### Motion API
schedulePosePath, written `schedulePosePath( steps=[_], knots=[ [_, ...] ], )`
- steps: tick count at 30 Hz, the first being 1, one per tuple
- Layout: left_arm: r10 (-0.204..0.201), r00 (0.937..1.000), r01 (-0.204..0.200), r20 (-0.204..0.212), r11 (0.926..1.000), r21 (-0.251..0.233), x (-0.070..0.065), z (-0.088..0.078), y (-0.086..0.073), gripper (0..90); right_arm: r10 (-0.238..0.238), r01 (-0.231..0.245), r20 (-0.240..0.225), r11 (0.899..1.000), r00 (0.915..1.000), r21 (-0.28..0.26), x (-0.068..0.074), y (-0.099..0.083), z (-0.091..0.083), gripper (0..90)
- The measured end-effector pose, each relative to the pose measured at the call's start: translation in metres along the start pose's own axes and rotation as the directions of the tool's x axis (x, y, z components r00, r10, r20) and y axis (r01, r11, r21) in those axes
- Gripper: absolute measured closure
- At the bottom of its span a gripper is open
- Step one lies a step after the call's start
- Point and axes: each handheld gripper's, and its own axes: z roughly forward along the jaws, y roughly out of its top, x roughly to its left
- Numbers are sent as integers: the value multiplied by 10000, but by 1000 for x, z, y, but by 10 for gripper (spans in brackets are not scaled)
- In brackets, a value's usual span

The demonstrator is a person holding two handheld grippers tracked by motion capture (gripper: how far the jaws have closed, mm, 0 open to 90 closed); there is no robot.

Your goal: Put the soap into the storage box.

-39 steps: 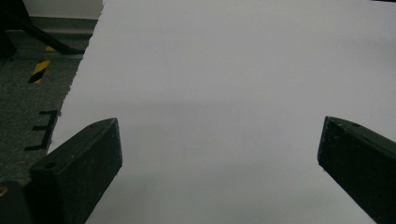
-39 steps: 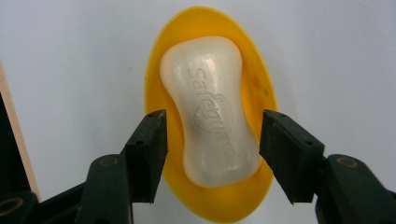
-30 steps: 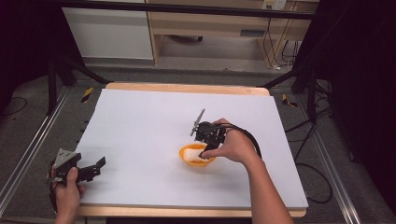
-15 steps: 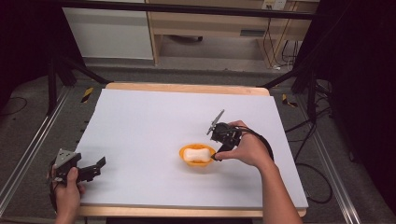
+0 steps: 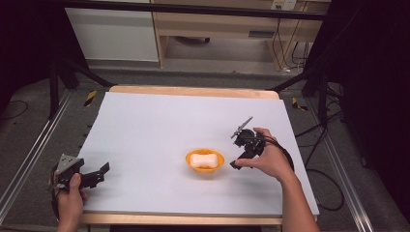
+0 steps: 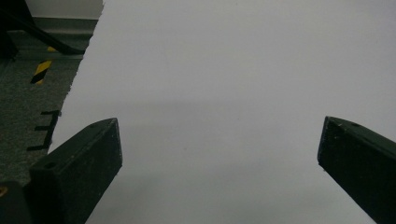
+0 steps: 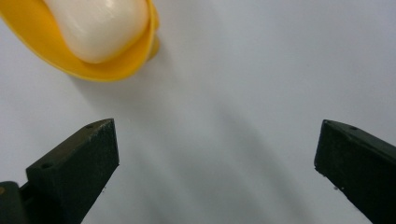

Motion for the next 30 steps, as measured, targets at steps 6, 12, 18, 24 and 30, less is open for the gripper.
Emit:
schedulePosePath(
  steps=[6, 12, 18, 24, 30],
  knots=[
    [16, 10000, -16, -10, 10000, -3, 0, 0, 0, 0, 617, -618, -36, 9972, 9981, -415, -7, -23, 3, 5],
    [46, 10000, -46, -34, 10000, -5, 0, 0, 0, 0, 1223, -1221, -14, 9901, 9925, -694, -15, -49, 7, 6],
    [47, 10000, -47, -45, 10000, -7, 0, 0, 0, 0, 1716, -1700, 102, 9812, 9851, -915, -22, -75, 12, 6],
    [26, 10000, -27, -51, 10000, -10, -1, 0, 0, 0, 2040, -2002, 202, 9725, 9788, -1192, -24, -90, 11, 6],
    [60, 10000, -60, -65, 10000, -10, 0, 0, 0, 0, 2338, -2271, 205, 9588, 9721, -1707, -25, -105, 8, 6]
  ],
)
